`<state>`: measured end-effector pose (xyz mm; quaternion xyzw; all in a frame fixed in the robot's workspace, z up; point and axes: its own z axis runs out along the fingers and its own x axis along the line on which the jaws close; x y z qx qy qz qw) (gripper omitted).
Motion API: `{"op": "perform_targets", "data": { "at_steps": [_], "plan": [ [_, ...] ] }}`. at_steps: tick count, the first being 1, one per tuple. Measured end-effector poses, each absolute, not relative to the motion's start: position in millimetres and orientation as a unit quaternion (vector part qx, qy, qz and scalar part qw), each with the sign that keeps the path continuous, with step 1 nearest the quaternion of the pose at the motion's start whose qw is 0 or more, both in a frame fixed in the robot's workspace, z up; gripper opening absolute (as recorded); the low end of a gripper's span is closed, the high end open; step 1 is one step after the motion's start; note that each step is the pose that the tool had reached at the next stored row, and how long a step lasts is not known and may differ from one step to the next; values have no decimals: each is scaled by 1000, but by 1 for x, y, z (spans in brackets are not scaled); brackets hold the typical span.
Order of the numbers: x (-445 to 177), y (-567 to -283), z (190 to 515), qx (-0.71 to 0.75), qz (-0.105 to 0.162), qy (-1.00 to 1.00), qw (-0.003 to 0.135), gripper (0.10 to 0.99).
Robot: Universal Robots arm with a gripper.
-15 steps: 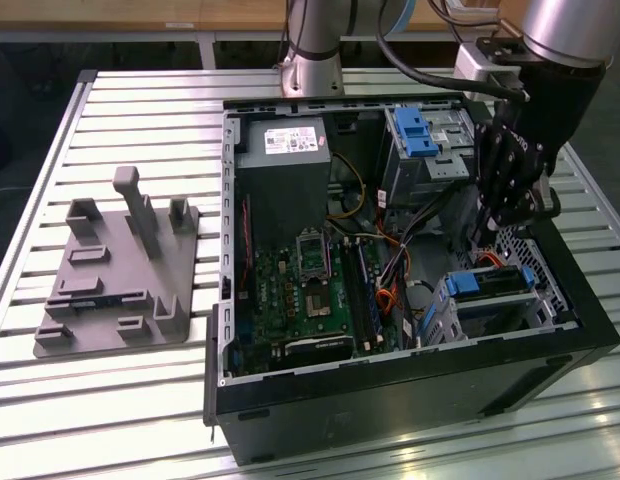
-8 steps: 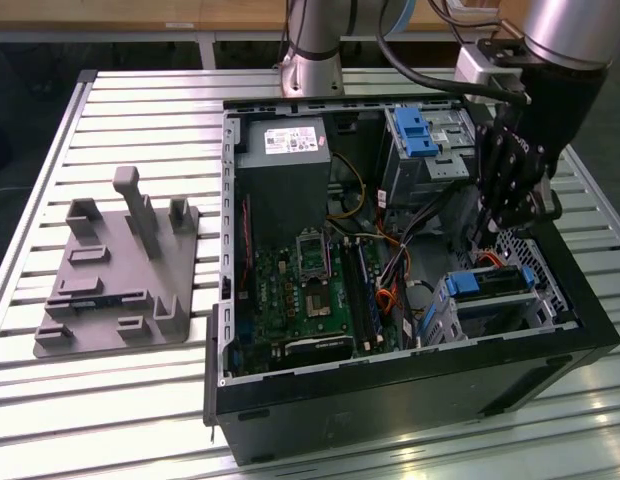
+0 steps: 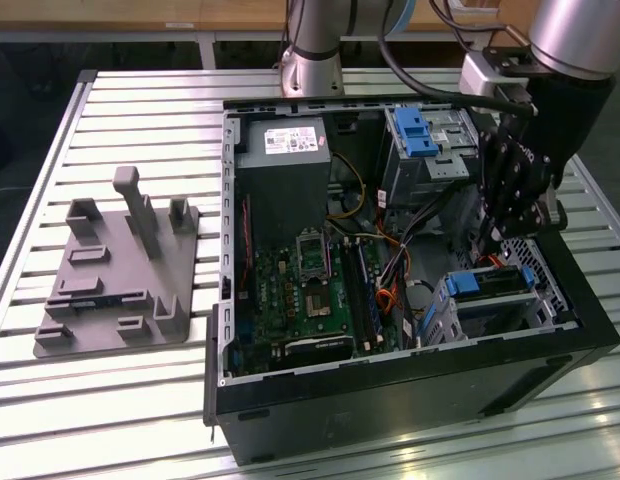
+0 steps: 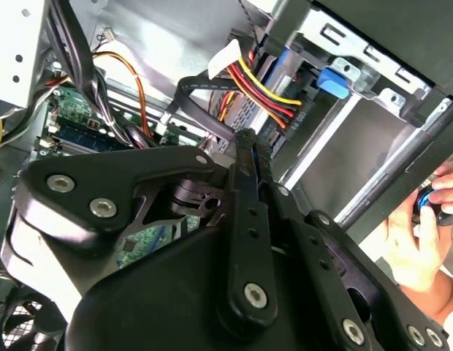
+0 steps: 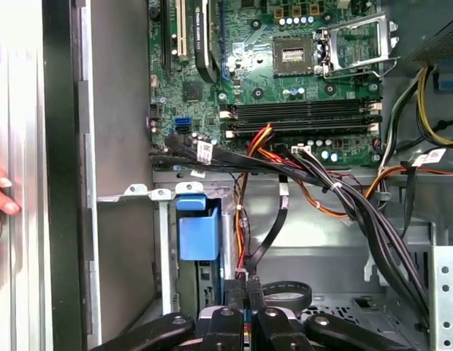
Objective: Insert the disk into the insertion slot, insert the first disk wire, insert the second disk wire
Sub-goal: 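Insert the second disk wire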
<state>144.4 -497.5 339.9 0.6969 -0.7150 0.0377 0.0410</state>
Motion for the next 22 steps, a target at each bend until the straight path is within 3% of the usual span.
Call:
{"op": "perform_targets", "data": {
  "at_steps": [22],
  "plan": [
    [148, -504, 339, 682, 33, -729, 41, 145]
  ]
}}
